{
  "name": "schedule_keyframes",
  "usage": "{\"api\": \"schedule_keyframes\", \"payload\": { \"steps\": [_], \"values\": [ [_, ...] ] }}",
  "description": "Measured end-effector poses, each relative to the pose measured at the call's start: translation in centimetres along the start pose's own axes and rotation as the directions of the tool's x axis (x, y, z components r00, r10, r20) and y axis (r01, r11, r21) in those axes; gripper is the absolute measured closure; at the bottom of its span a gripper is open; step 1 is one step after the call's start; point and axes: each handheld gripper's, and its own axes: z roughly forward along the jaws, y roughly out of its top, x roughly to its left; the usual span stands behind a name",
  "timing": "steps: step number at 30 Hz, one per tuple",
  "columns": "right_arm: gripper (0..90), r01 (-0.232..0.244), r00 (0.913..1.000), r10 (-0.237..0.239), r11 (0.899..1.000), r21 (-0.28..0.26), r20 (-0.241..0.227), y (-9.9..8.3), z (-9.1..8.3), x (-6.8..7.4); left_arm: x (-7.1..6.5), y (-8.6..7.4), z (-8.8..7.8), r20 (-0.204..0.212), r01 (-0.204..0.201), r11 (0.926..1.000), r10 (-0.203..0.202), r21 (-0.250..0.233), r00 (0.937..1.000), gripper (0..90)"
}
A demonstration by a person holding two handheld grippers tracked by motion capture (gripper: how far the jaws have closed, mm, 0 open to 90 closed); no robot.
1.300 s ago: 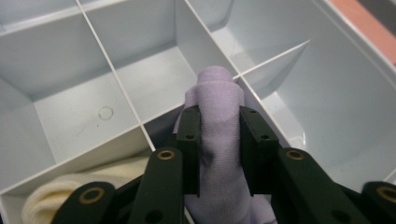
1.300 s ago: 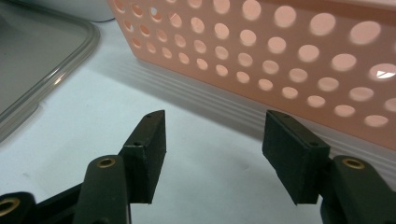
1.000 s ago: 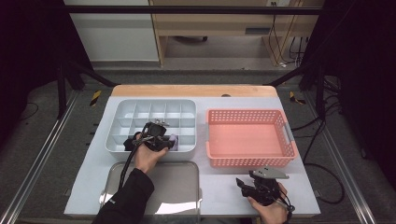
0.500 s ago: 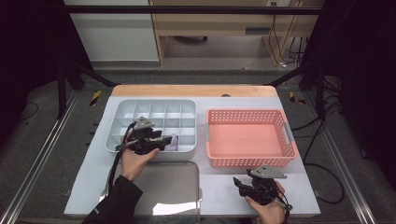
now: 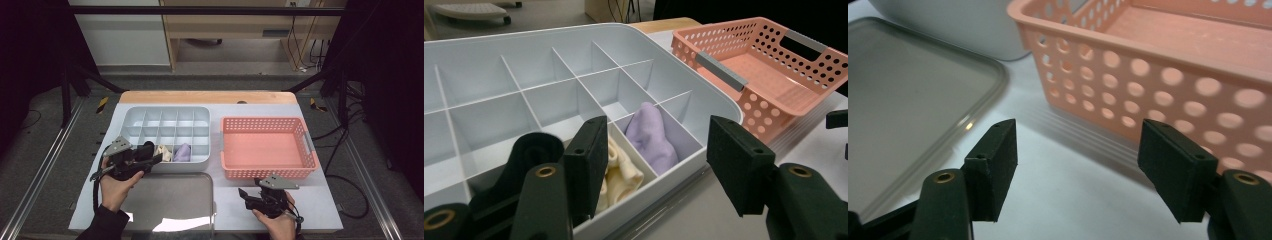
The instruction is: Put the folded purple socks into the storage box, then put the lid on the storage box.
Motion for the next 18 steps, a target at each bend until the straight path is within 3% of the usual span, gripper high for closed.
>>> {"api": "schedule_keyframes", "payload": {
  "steps": [9, 18],
  "values": [
    [31.4, 0.006, 0.9993, -0.006, 1.000, -0.007, -0.038, 0.8, 0.8, 1.3, 1.3, -2.3, -1.8, -0.008, 0.033, 0.9992, -0.033, -0.024, 0.9994, 38.7],
    [30.0, -0.005, 0.9984, 0.004, 1.000, -0.019, -0.057, 1.8, 1.6, 2.4, 2.2, -1.9, -2.1, -0.005, 0.022, 0.9992, -0.023, -0.033, 0.9997, 38.4]
  ]
}}
